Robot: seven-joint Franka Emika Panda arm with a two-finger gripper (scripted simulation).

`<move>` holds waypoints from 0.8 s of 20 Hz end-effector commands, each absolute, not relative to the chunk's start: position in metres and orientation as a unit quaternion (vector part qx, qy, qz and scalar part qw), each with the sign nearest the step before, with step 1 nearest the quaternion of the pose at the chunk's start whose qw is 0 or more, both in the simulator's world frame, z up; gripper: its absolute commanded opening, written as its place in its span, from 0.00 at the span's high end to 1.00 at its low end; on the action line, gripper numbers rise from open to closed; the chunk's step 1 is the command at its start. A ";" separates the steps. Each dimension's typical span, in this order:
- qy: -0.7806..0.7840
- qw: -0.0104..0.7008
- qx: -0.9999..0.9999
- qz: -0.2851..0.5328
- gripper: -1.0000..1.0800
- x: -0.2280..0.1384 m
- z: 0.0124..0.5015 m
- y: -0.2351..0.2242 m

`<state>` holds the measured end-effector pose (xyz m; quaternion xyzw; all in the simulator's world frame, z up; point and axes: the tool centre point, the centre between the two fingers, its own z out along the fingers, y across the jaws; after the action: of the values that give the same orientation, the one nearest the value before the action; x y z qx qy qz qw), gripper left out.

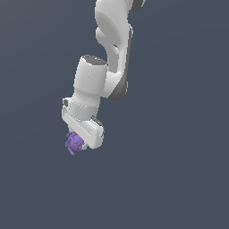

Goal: Pick up the object and move it to a goal position.

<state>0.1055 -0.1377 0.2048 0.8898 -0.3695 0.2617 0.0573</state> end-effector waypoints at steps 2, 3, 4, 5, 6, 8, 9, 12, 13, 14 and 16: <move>-0.387 0.065 0.871 0.295 1.00 0.119 0.232 -0.140; -0.392 0.067 0.866 0.304 1.00 0.122 0.239 -0.141; -0.397 0.069 0.860 0.313 1.00 0.125 0.247 -0.142; -0.401 0.071 0.855 0.322 1.00 0.128 0.255 -0.143; -0.406 0.074 0.849 0.331 1.00 0.131 0.263 -0.143; -0.415 0.078 0.837 0.348 1.00 0.136 0.278 -0.145; -0.419 0.080 0.831 0.357 1.00 0.138 0.286 -0.145; -0.432 0.086 0.813 0.381 1.00 0.144 0.309 -0.147; -0.436 0.088 0.807 0.389 1.00 0.145 0.317 -0.147; -0.440 0.090 0.800 0.397 1.00 0.147 0.324 -0.148; -0.447 0.094 0.788 0.413 1.00 0.149 0.339 -0.148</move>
<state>0.1474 -0.1477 0.3272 0.7978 -0.4415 0.4003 0.0914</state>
